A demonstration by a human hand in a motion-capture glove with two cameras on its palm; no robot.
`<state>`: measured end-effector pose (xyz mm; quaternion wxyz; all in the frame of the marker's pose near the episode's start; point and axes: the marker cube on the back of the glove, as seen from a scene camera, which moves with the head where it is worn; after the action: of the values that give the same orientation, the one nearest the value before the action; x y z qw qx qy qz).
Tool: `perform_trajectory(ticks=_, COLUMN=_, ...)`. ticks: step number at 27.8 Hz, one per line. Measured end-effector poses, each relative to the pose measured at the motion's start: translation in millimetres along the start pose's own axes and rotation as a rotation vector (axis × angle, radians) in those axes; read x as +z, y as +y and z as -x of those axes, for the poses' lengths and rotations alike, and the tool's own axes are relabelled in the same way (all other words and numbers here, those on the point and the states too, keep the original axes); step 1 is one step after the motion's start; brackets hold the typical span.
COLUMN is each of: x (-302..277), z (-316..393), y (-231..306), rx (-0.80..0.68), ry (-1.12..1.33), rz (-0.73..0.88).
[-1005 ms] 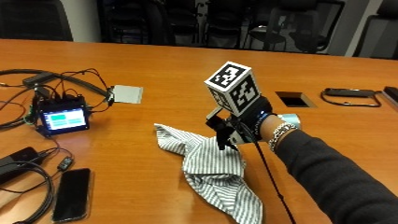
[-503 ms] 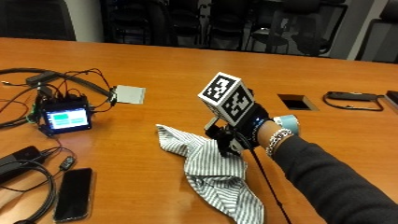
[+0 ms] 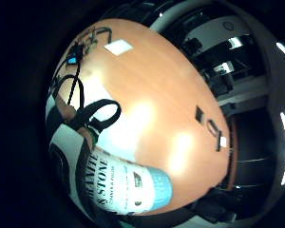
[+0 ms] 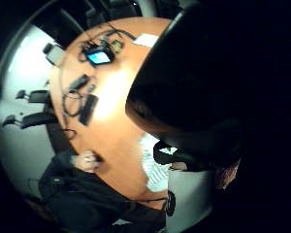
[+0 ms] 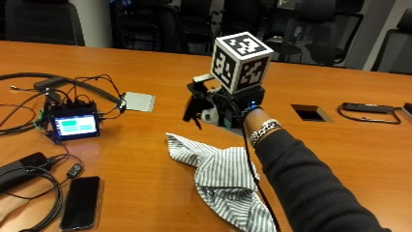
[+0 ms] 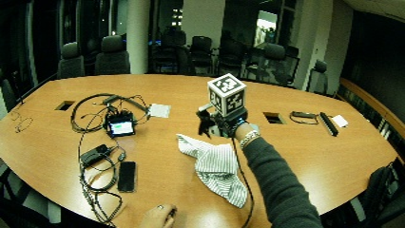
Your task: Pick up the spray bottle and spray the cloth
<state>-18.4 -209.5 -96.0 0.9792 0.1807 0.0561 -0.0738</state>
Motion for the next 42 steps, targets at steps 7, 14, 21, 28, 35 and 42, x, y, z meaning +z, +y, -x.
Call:
perform_trajectory(ticks=7, x=-12.3, z=44.9, y=-15.2, rx=-0.019, ry=-0.330, rz=-0.181)
perform_trajectory(ticks=14, x=22.3, z=45.5, y=-24.4, rx=0.104, ry=-0.764, rz=-0.381)
perform_trajectory(ticks=21, x=85.1, z=23.8, y=-6.6, rx=0.282, ry=-1.002, rz=-0.514)
perform_trajectory(ticks=28, x=110.7, z=-2.4, y=7.9, rx=0.391, ry=-1.033, rz=-0.536)
perform_trajectory(ticks=35, x=104.6, z=-5.8, y=9.9, rx=0.373, ry=-1.029, rz=-0.604)
perform_trajectory(ticks=42, x=95.4, z=-9.4, y=10.2, rx=0.369, ry=-1.027, rz=-0.659)
